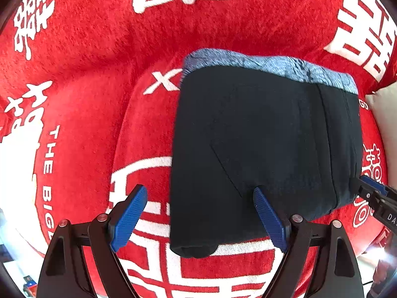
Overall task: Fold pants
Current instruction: 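Press the folded trousers flat with both grippers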
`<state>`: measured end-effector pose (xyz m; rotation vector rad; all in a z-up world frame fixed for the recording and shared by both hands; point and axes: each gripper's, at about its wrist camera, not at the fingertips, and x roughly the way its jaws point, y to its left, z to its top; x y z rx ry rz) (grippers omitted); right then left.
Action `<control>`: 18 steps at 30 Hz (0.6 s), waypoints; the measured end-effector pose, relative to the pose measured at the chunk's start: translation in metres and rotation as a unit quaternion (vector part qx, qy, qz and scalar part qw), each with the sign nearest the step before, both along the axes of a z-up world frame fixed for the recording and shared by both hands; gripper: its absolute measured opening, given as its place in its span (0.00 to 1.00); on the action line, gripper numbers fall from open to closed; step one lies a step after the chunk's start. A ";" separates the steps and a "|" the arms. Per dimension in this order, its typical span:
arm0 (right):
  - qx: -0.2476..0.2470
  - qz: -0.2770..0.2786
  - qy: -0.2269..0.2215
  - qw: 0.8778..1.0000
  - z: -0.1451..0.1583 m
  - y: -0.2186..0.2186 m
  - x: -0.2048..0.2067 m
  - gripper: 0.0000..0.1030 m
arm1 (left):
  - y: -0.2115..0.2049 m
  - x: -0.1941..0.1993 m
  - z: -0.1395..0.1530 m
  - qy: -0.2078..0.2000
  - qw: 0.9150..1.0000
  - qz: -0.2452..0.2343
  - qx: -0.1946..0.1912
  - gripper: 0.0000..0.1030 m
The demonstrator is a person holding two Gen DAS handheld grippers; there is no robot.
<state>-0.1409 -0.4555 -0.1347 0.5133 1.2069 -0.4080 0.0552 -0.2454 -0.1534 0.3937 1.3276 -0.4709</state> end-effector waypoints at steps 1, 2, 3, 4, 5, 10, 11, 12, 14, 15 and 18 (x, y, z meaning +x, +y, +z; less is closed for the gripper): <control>0.001 -0.001 -0.001 1.000 0.000 -0.001 0.001 0.50 | 0.002 0.004 0.001 -0.003 1.000 0.005 -0.001 0.85; 0.003 -0.002 -0.001 1.000 -0.001 -0.001 0.001 0.51 | 0.003 0.007 0.002 -0.005 1.000 0.008 -0.003 0.85; 0.004 -0.003 -0.002 1.000 -0.001 -0.001 0.001 0.51 | 0.004 0.010 0.002 -0.007 1.000 0.012 -0.002 0.85; 0.005 -0.004 -0.003 1.000 -0.001 -0.002 0.001 0.51 | 0.006 0.014 0.002 -0.009 1.000 0.016 0.000 0.85; 0.006 -0.004 -0.004 1.000 -0.001 -0.003 -0.001 0.51 | 0.007 0.018 0.001 -0.012 1.000 0.021 0.002 0.85; 0.012 -0.001 -0.006 1.000 0.000 -0.004 -0.002 0.51 | 0.013 0.036 0.001 -0.015 0.999 0.038 -0.005 0.85; 0.014 0.001 -0.007 1.000 0.001 -0.006 -0.002 0.52 | 0.015 0.037 0.001 -0.013 0.999 0.040 -0.007 0.85; 0.016 0.002 -0.009 1.000 0.001 -0.007 -0.002 0.53 | 0.017 0.039 0.000 -0.009 0.999 0.040 -0.010 0.85; 0.023 0.001 -0.012 1.000 0.004 -0.012 -0.001 0.56 | 0.020 0.045 -0.006 0.005 0.999 0.044 -0.017 0.85; 0.027 0.001 -0.014 1.000 0.004 -0.014 -0.002 0.56 | 0.021 0.046 -0.007 0.010 0.999 0.045 -0.019 0.85; 0.034 0.002 -0.021 0.999 0.007 -0.016 -0.003 0.56 | 0.023 0.047 -0.008 0.019 0.998 0.047 -0.024 0.85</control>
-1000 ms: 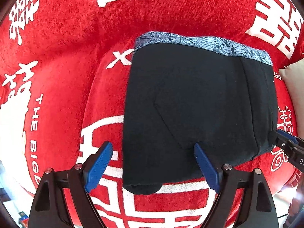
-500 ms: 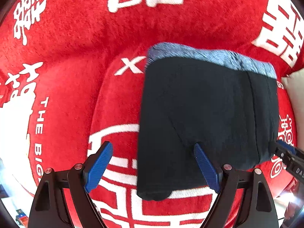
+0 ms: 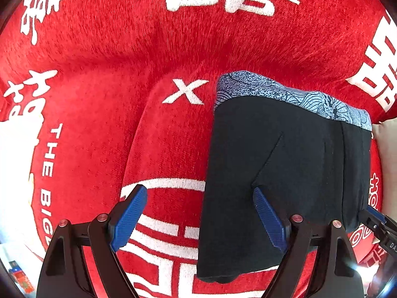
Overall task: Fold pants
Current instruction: 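Press the folded trousers flat with both grippers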
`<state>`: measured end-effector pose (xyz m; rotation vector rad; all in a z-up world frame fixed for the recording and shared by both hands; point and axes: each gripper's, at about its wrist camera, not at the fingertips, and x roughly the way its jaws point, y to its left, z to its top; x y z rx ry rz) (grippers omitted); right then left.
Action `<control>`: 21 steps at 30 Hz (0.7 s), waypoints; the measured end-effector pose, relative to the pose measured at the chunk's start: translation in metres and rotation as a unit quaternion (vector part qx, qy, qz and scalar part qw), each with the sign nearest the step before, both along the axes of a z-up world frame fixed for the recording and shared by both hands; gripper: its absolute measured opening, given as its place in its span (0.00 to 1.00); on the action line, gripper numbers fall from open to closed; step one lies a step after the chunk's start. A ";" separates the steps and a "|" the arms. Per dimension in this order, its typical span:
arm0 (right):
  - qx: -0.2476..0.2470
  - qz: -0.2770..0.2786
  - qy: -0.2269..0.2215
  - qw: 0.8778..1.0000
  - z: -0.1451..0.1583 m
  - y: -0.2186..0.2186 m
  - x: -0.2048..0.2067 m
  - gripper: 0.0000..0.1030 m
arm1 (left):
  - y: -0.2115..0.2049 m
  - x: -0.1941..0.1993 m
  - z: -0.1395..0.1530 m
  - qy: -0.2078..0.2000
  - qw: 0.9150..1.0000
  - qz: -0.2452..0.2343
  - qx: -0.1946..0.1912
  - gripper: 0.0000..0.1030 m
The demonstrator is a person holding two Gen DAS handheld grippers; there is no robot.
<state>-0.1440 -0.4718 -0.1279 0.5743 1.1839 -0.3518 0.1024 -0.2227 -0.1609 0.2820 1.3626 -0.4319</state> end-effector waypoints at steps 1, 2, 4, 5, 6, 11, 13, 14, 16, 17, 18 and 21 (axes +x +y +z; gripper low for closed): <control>-0.001 0.001 0.000 1.000 0.000 0.000 -0.002 0.56 | 0.000 0.001 -0.001 0.003 1.000 0.001 -0.002 0.85; -0.002 0.001 0.000 1.000 0.001 0.001 -0.002 0.56 | 0.000 0.001 -0.001 0.005 1.000 0.000 -0.004 0.85; -0.008 0.004 0.001 1.000 0.003 -0.001 -0.008 0.56 | 0.000 0.003 -0.003 0.012 1.000 -0.003 -0.010 0.85; -0.009 0.007 0.000 1.000 0.004 -0.002 -0.007 0.56 | -0.001 0.004 -0.004 0.017 1.000 -0.006 -0.015 0.85; -0.010 0.008 -0.001 1.000 0.005 -0.004 -0.008 0.56 | -0.002 0.005 -0.005 0.023 0.999 -0.009 -0.022 0.85; -0.002 -0.009 -0.022 1.000 0.005 -0.025 -0.015 0.67 | -0.011 0.009 -0.006 0.036 0.998 -0.042 -0.044 0.85; 0.022 -0.019 -0.035 0.999 0.002 -0.036 -0.013 0.67 | -0.014 0.014 -0.007 0.041 0.996 -0.055 -0.054 0.85; 0.040 -0.026 -0.044 0.998 0.000 -0.043 -0.010 0.67 | -0.015 0.018 -0.009 0.049 0.995 -0.059 -0.061 0.85; 0.071 -0.031 -0.059 0.995 -0.004 -0.054 -0.005 0.67 | -0.017 0.023 -0.012 0.059 0.993 -0.063 -0.075 0.85; 0.084 -0.032 -0.065 0.994 -0.005 -0.057 -0.002 0.67 | -0.018 0.026 -0.015 0.066 0.992 -0.065 -0.081 0.85; 0.103 -0.034 -0.075 0.991 -0.008 -0.062 0.000 0.67 | -0.019 0.029 -0.017 0.075 0.991 -0.067 -0.088 0.85; 0.144 -0.030 -0.091 0.985 -0.017 -0.073 0.009 0.67 | -0.021 0.038 -0.030 0.110 0.985 -0.067 -0.111 0.85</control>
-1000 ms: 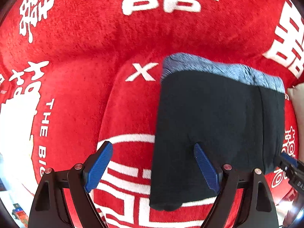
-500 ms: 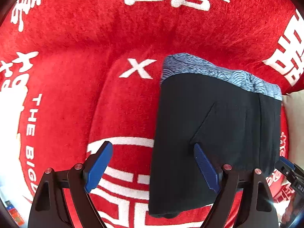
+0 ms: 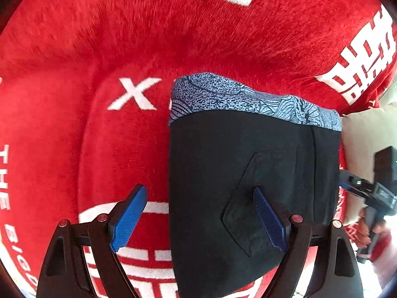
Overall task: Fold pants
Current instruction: 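Grasp the folded trousers edge with the right gripper and straighten it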
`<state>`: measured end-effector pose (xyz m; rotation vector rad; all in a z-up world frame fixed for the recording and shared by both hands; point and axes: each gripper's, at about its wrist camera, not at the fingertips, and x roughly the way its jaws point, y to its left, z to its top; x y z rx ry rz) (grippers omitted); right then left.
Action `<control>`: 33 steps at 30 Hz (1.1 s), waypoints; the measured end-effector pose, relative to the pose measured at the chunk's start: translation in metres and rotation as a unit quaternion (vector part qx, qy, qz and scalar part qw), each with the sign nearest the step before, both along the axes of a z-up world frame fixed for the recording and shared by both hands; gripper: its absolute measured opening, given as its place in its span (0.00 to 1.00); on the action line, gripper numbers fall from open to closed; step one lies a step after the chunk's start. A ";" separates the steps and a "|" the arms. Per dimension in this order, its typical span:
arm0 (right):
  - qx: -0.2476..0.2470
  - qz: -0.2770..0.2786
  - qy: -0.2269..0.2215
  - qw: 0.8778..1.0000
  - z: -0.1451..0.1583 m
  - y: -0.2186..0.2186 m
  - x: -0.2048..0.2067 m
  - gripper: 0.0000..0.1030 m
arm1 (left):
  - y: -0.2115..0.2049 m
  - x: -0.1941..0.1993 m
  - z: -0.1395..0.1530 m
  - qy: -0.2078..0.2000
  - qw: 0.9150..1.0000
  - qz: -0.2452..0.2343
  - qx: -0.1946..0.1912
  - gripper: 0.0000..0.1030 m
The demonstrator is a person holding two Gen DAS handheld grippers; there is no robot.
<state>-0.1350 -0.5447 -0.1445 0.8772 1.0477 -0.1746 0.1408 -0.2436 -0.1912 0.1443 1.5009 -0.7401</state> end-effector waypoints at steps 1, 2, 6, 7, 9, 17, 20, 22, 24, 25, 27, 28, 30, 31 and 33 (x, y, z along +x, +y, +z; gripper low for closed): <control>0.008 0.007 -0.001 1.000 -0.003 -0.002 0.002 0.67 | -0.001 0.002 -0.003 0.005 1.000 -0.002 -0.004 0.85; 0.014 0.018 0.004 1.000 -0.008 -0.005 0.007 0.67 | -0.002 0.004 -0.005 0.008 1.000 -0.005 -0.007 0.85; 0.038 0.050 0.004 0.998 -0.021 -0.007 0.019 0.67 | -0.004 0.009 -0.013 0.024 0.999 -0.012 -0.022 0.94; 0.051 0.054 -0.001 0.997 -0.023 -0.009 0.021 0.67 | -0.006 0.011 -0.016 0.024 0.999 -0.012 -0.024 0.94; 0.077 0.056 -0.012 0.995 -0.030 -0.014 0.024 0.67 | -0.009 0.011 -0.021 0.035 0.999 -0.015 -0.033 0.94; 0.133 0.056 -0.041 0.989 -0.046 -0.025 0.016 0.69 | -0.027 0.004 -0.035 0.073 0.996 -0.019 -0.057 0.94; 0.154 0.046 -0.042 0.986 -0.050 -0.028 0.016 0.69 | -0.032 0.000 -0.036 0.069 0.996 -0.014 -0.054 0.94; 0.167 0.032 -0.038 0.985 -0.053 -0.031 0.014 0.69 | -0.033 -0.003 -0.032 0.061 0.996 -0.010 -0.060 0.86; 0.174 0.020 -0.034 0.984 -0.053 -0.030 0.014 0.61 | -0.034 -0.007 -0.027 0.048 0.997 -0.013 -0.060 0.82; 0.175 0.017 -0.035 0.984 -0.053 -0.030 0.012 0.54 | -0.034 -0.009 -0.024 0.040 0.997 -0.016 -0.059 0.79; 0.181 0.009 -0.040 0.983 -0.050 -0.029 0.009 0.46 | -0.034 -0.011 -0.019 0.032 0.998 -0.015 -0.059 0.76; 0.184 0.004 -0.042 0.982 -0.047 -0.028 0.007 0.44 | -0.034 -0.011 -0.017 0.029 0.998 -0.015 -0.060 0.73; 0.183 -0.001 -0.043 0.982 -0.044 -0.027 0.005 0.42 | -0.033 -0.013 -0.009 0.022 0.998 -0.013 -0.062 0.71; 0.184 -0.002 -0.045 0.982 -0.042 -0.027 0.005 0.41 | -0.031 -0.014 -0.005 0.019 0.998 -0.014 -0.064 0.70; 0.187 -0.006 -0.051 0.981 -0.036 -0.025 0.004 0.41 | -0.029 -0.016 0.002 0.015 0.997 -0.015 -0.068 0.68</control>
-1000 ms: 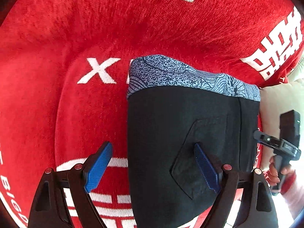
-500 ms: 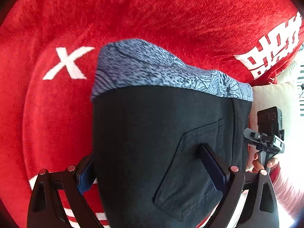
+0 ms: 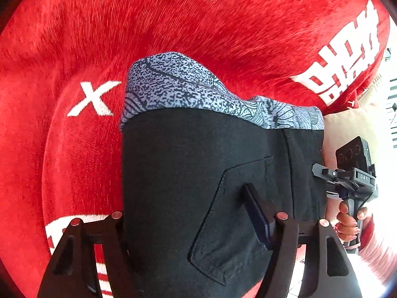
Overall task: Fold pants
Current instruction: 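Grasp the folded trousers edge with the right gripper and straighten it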
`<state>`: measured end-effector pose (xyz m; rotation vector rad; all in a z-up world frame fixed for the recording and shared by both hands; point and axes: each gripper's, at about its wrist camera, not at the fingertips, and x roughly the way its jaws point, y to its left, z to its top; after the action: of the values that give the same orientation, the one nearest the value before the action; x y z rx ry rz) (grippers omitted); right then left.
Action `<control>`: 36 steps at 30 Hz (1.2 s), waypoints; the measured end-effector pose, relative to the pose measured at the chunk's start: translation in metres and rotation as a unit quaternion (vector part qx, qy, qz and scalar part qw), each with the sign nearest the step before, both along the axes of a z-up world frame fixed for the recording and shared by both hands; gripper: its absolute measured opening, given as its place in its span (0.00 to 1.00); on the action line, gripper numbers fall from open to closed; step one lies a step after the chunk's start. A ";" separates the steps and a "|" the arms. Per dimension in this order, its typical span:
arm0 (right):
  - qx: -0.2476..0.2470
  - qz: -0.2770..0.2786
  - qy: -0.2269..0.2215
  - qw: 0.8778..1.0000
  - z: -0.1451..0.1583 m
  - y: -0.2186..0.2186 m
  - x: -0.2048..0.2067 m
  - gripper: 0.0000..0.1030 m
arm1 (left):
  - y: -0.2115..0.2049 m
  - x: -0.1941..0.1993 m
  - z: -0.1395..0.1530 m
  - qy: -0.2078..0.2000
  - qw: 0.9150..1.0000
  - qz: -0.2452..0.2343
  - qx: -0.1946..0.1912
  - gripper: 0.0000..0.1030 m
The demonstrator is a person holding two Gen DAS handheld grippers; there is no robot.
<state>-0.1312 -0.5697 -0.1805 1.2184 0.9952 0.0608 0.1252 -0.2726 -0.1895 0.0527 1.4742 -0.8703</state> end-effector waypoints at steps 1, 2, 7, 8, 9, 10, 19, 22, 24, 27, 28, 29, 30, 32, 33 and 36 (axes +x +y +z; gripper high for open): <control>0.000 0.000 -0.002 1.000 0.003 0.001 0.000 0.41 | 0.000 -0.001 0.004 0.000 1.000 -0.001 -0.003 0.68; -0.001 0.001 -0.005 1.000 0.006 0.002 -0.001 0.41 | 0.001 -0.003 0.008 0.002 1.000 -0.001 -0.005 0.68; -0.003 0.007 -0.007 1.000 0.023 0.013 -0.012 0.41 | 0.011 -0.016 0.025 0.002 1.000 -0.004 -0.010 0.68; -0.002 0.006 -0.009 1.000 0.027 0.017 -0.016 0.41 | 0.014 -0.020 0.029 -0.001 1.000 -0.005 -0.011 0.68; -0.001 0.006 -0.010 1.000 0.029 0.019 -0.019 0.41 | 0.019 -0.022 0.032 -0.002 1.000 -0.006 -0.011 0.68; 0.000 0.005 -0.011 1.000 0.031 0.022 -0.022 0.41 | 0.024 -0.027 0.036 -0.002 1.000 -0.007 -0.011 0.68; 0.021 -0.011 0.000 1.000 0.028 0.057 -0.066 0.41 | 0.058 -0.070 0.031 0.014 1.000 0.001 0.006 0.68; 0.030 -0.021 0.015 0.999 0.013 0.069 -0.078 0.41 | 0.071 -0.082 0.014 0.016 1.000 0.005 0.023 0.68; 0.028 -0.023 0.028 0.999 0.000 0.075 -0.083 0.41 | 0.075 -0.086 0.006 0.009 1.000 0.007 0.027 0.68; 0.008 -0.020 0.032 0.999 -0.008 0.078 -0.084 0.42 | 0.077 -0.088 -0.003 -0.016 0.999 0.021 0.041 0.83; 0.002 -0.021 0.032 0.999 -0.009 0.078 -0.083 0.44 | 0.078 -0.088 -0.004 -0.024 0.998 0.025 0.048 0.86; -0.001 -0.022 0.034 0.999 -0.011 0.078 -0.082 0.45 | 0.077 -0.088 -0.005 -0.027 0.998 0.027 0.052 0.89; -0.003 -0.022 0.034 0.999 -0.012 0.077 -0.080 0.46 | 0.075 -0.088 -0.005 -0.033 0.997 0.028 0.058 0.91; -0.017 -0.017 0.037 0.999 -0.011 0.077 -0.079 0.48 | 0.073 -0.092 -0.002 -0.053 0.995 0.030 0.073 0.92; -0.024 -0.014 0.039 0.999 -0.009 0.080 -0.075 0.48 | 0.072 -0.093 0.000 -0.061 0.994 0.030 0.080 0.92; -0.038 -0.010 0.053 0.998 -0.007 0.083 -0.073 0.54 | 0.070 -0.098 0.008 -0.085 0.991 0.037 0.100 0.92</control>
<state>-0.2037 -0.4872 -0.1875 1.1706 1.0682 -0.0588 0.0270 -0.2024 -0.1819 0.2150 1.3892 -0.6388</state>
